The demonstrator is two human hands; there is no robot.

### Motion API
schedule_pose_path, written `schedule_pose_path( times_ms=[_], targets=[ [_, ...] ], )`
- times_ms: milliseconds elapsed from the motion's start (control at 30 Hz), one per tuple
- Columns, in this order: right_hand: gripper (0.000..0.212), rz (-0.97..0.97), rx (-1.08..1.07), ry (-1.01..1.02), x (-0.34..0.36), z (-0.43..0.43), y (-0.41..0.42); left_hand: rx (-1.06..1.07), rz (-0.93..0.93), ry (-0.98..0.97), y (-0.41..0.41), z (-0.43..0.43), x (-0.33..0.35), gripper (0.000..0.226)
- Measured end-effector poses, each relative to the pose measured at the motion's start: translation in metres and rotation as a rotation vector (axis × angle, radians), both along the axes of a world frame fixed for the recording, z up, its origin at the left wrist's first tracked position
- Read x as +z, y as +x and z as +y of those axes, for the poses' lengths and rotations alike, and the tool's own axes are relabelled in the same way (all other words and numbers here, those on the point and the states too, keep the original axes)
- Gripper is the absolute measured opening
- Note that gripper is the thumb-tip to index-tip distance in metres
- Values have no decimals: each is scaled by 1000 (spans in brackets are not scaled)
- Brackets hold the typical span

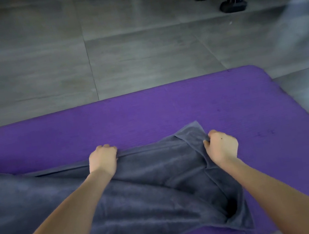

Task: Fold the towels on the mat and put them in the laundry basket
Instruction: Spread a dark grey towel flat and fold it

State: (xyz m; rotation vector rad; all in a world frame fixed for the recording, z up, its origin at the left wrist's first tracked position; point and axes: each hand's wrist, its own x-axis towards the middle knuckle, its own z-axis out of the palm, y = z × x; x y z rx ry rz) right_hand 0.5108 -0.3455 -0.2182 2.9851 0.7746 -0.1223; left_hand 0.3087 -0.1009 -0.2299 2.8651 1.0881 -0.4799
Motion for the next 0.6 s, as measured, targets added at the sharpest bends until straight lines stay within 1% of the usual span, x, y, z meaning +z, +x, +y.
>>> schedule_pose_path(
  times_ms=[67,133,267,333,433,533,600],
  targets=[
    [19,3,-66,12,6,-10,-5,-65,-36,-33,8,4,9,24],
    [18,-9,-122,-11,13,-22,-9,-146,-25,-18,25,7,25,22],
    [14,-66,-199,-71,27,-44,-6,-380,14,179,55,-7,53,16],
    [11,-99,-221,-102,35,-55,1,-450,-4,191,61,-18,55,15],
    [4,-160,-196,-137,46,-69,21,-434,-1,87,65,-28,58,22],
    [12,-169,-204,-122,50,-84,44,-351,-23,-51,73,-36,64,20],
    [12,-162,-225,-95,50,-97,59,-291,-36,-130,83,-45,69,21]
  ],
)
